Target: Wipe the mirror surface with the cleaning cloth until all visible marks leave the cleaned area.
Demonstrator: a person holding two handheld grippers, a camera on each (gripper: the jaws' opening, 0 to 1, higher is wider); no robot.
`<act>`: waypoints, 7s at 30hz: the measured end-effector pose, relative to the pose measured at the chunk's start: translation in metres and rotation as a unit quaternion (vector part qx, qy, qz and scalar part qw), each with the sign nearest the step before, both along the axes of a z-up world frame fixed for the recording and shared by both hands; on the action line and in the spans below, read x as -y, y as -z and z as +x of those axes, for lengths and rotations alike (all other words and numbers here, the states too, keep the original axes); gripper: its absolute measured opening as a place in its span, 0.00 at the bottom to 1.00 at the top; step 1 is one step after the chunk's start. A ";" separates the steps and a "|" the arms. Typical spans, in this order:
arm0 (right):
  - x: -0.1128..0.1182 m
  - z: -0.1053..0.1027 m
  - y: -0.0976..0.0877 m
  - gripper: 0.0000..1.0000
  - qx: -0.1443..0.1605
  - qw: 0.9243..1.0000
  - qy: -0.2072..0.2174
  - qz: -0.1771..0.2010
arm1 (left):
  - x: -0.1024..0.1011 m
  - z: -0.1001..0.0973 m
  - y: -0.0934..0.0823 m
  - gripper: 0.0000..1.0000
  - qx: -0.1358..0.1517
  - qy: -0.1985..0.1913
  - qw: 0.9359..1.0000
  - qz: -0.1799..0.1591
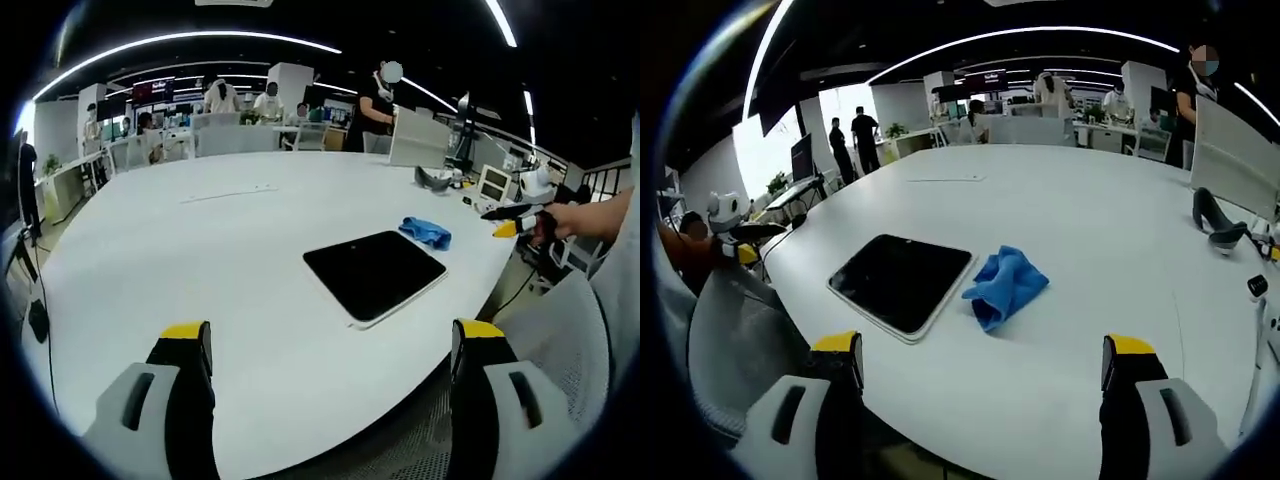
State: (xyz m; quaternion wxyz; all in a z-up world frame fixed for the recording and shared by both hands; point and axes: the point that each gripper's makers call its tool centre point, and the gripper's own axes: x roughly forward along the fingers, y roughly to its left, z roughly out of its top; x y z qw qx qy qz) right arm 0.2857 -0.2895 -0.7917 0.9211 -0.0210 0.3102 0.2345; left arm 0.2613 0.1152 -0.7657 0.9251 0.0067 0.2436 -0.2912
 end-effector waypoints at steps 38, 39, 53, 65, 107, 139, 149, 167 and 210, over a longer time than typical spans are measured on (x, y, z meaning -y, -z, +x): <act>0.004 0.010 -0.006 0.95 0.002 1.000 -0.004 -0.013 | -0.007 0.002 0.009 0.99 -0.013 -0.009 1.000 0.009; 0.005 0.009 -0.006 0.95 0.000 1.000 -0.004 -0.012 | -0.007 0.002 0.009 0.99 -0.014 -0.009 1.000 0.010; 0.014 0.017 -0.009 0.88 -0.002 1.000 0.019 0.001 | -0.007 0.000 0.013 0.99 -0.018 -0.006 1.000 0.015; -0.006 0.060 -0.009 0.78 -0.030 0.998 0.048 0.037 | -0.007 -0.001 0.015 0.96 -0.020 -0.003 0.999 0.026; -0.035 0.119 0.084 0.14 -0.103 0.991 0.036 -0.083 | -0.010 -0.003 0.025 0.90 -0.036 0.000 0.998 0.042; -0.055 0.130 0.042 0.01 -0.120 0.988 0.100 -0.009 | -0.006 -0.003 0.021 0.99 -0.010 0.014 0.999 0.051; -0.092 0.136 0.049 0.01 -0.133 0.986 0.102 0.006 | -0.007 -0.002 0.022 0.99 -0.013 0.011 0.999 0.049; -0.117 0.138 0.079 0.02 -0.213 0.971 0.106 -0.035 | -0.009 0.002 0.022 0.99 -0.008 0.005 0.999 0.051; -0.202 0.137 0.076 0.01 -0.230 0.966 0.117 -0.012 | -0.003 -0.001 0.027 0.99 -0.022 0.019 0.999 0.046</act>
